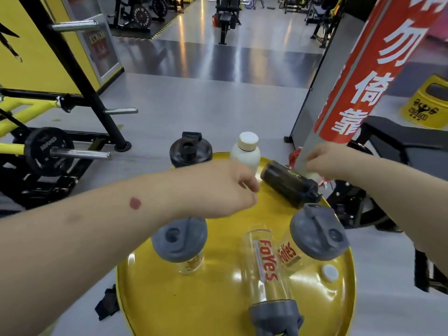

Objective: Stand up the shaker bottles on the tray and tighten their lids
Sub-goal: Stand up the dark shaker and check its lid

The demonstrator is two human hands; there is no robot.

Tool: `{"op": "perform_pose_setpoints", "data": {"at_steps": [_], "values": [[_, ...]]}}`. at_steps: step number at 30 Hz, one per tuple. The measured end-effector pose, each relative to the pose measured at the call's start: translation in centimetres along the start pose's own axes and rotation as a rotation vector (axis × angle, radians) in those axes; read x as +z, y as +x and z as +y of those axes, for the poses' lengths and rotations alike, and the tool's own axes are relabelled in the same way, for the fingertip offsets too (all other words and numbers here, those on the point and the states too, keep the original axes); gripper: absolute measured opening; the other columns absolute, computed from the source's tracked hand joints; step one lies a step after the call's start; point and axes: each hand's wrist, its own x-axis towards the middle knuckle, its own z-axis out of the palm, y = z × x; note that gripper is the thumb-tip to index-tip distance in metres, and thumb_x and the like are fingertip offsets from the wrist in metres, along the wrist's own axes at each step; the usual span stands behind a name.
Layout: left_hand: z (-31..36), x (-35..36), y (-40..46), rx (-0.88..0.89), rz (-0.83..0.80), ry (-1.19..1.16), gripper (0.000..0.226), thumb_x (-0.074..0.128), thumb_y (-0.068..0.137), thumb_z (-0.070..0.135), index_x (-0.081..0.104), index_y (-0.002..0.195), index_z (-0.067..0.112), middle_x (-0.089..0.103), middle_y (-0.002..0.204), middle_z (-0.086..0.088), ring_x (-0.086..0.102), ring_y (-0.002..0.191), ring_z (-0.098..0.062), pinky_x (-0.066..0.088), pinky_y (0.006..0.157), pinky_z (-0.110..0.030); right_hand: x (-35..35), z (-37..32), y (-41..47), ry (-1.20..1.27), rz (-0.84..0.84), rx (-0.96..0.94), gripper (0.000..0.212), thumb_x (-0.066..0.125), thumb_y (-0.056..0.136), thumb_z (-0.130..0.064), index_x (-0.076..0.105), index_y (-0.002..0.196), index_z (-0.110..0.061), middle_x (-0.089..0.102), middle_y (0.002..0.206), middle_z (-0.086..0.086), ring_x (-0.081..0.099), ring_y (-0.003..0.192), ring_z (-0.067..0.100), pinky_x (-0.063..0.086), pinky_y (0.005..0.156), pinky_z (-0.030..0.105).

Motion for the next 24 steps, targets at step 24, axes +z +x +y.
{"op": "perform_pose_setpoints", "data": {"at_steps": [24], "values": [[7.7,8.1,17.6,-0.266,0.015,-0.035,0.082,0.047,0.090,0.008,0.017,0.162,0.032,0.064,0.109,-0.006,0.058,0.077,-0.022,0.043,0.055,-0.030,1.9,6.7,4.3,-0.261,0.044,-0.481,0.095,0.089,0.063,-0.044,0.042,0.145,-0.029,0.051,0.131,0.008,0.057,0.116,0.035,0.054,0.084,0.043]]}}
